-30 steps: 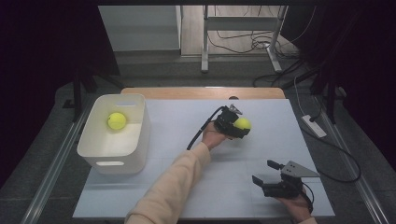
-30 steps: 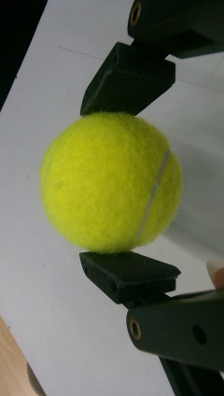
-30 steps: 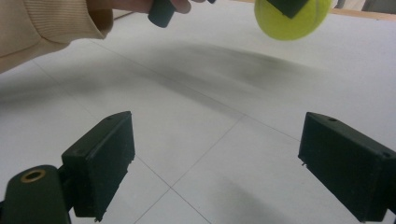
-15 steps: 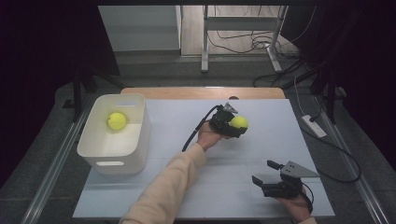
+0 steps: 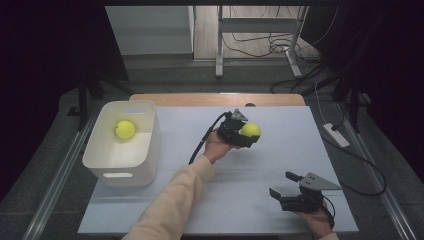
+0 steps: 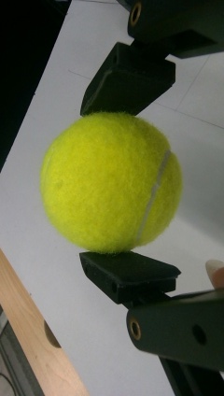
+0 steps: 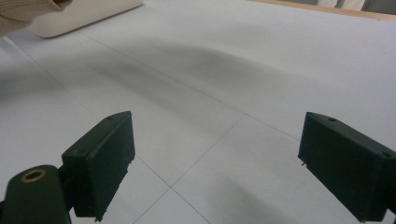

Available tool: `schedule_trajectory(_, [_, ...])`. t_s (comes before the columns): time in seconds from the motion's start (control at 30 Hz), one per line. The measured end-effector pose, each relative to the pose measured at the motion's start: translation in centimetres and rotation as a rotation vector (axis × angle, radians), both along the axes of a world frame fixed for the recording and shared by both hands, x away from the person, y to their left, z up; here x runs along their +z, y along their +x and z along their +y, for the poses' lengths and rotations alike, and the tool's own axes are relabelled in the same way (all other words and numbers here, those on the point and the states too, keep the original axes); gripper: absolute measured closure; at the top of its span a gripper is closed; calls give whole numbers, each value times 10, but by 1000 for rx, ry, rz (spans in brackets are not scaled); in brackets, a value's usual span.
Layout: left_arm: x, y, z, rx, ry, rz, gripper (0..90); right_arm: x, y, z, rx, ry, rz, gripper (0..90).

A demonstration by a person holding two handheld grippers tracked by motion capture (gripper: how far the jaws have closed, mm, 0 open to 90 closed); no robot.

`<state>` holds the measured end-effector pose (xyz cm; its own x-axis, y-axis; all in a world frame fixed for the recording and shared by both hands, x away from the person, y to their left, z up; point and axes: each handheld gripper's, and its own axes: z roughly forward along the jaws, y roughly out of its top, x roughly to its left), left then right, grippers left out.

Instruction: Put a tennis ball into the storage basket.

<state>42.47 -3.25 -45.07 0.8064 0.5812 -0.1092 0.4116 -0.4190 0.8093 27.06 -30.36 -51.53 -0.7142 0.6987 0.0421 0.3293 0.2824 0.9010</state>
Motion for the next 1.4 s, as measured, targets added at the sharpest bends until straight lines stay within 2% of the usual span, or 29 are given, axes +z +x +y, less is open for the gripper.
schedule_trajectory(0.37, [6, -7, 11, 15, -2, -19, 275, 0, 0, 0, 0, -5, 2, 103])
schedule_trajectory(0.6, [11, -15, 18, 16, -22, -28, 275, 0, 0, 1, -1, -7, 2, 103])
schedule_trajectory(1.4, [27, -37, 49, 43, -37, -70, 275, 0, -1, 2, 0, -12, 1, 103])
